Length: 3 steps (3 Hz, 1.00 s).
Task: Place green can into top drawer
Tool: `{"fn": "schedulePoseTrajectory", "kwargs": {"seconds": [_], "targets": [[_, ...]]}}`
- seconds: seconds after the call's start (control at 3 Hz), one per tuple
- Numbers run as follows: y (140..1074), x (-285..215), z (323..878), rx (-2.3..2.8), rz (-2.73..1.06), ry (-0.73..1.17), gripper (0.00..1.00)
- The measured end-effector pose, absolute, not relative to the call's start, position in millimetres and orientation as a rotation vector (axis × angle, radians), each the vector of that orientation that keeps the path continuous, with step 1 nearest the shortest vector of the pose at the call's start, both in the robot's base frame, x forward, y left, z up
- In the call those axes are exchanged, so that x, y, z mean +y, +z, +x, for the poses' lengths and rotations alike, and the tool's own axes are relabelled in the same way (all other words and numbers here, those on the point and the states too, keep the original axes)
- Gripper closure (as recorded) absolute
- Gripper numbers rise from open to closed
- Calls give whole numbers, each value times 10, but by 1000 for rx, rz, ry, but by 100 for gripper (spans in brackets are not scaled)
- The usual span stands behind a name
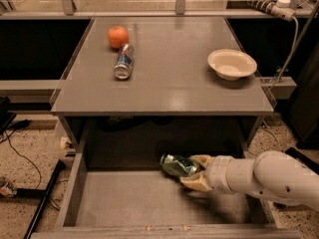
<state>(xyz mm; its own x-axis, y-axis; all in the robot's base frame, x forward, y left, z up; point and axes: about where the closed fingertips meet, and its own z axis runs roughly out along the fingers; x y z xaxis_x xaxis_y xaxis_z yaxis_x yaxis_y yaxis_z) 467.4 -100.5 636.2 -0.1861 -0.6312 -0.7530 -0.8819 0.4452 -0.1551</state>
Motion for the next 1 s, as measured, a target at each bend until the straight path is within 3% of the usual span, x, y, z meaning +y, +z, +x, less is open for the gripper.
{"fn": "schedulePoseTrajectory", "kwargs": {"seconds": [0.33, 0.67, 1.0], "targets": [[6362, -1005, 4674, 1912, -1274, 404, 12], [6362, -1004, 4674, 1912, -1274, 404, 0], [6362, -1004, 4674, 1912, -1274, 404, 0]]}}
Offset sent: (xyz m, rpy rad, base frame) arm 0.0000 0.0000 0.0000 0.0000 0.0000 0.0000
